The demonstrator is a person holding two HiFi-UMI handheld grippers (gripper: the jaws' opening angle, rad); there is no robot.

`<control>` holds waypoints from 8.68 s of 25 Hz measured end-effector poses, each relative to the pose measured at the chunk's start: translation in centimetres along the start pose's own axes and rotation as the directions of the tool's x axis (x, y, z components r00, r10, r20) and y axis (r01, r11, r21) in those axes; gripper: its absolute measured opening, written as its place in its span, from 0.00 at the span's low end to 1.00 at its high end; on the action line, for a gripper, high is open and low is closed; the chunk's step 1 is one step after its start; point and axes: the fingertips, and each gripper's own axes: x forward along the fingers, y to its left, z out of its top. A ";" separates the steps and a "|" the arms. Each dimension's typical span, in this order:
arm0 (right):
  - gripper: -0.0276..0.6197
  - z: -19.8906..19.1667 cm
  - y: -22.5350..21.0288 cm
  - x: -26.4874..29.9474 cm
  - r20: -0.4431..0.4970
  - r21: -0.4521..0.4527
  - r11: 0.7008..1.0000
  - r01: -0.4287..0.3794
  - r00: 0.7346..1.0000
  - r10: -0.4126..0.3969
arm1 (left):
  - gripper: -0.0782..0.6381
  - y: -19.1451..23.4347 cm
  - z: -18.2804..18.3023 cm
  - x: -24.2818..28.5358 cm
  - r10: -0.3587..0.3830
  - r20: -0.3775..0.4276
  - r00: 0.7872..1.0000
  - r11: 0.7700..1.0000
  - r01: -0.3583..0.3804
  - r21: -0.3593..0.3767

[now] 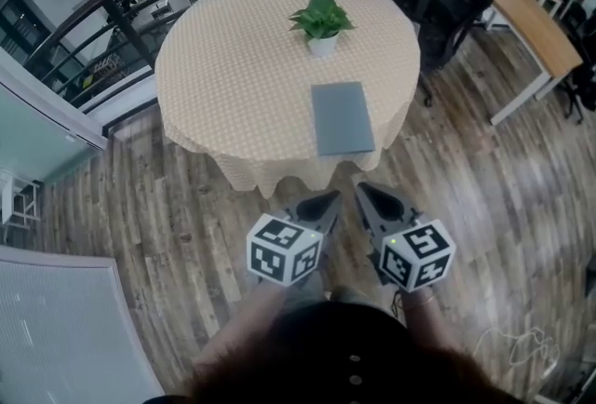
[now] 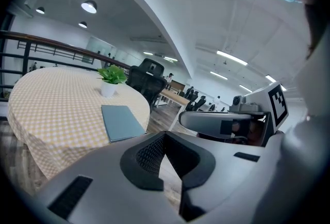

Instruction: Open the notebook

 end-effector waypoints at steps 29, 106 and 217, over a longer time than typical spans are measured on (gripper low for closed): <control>0.06 3.1 -4.8 14.9 -0.132 -0.034 0.998 0.051 0.990 -0.056 | 0.12 14.3 4.1 6.0 -0.043 -0.117 0.992 0.996 0.034 -0.081; 0.20 -9.3 -7.1 20.2 -0.428 -0.552 0.833 -0.032 0.869 -0.250 | 0.12 16.5 -4.4 9.6 -0.061 -0.317 0.946 0.987 0.011 -0.158; 0.09 -1.5 -33.9 6.1 -0.216 0.122 0.979 0.160 0.967 -0.132 | 0.12 4.6 5.5 30.8 -0.053 -0.251 0.967 0.995 0.029 -0.097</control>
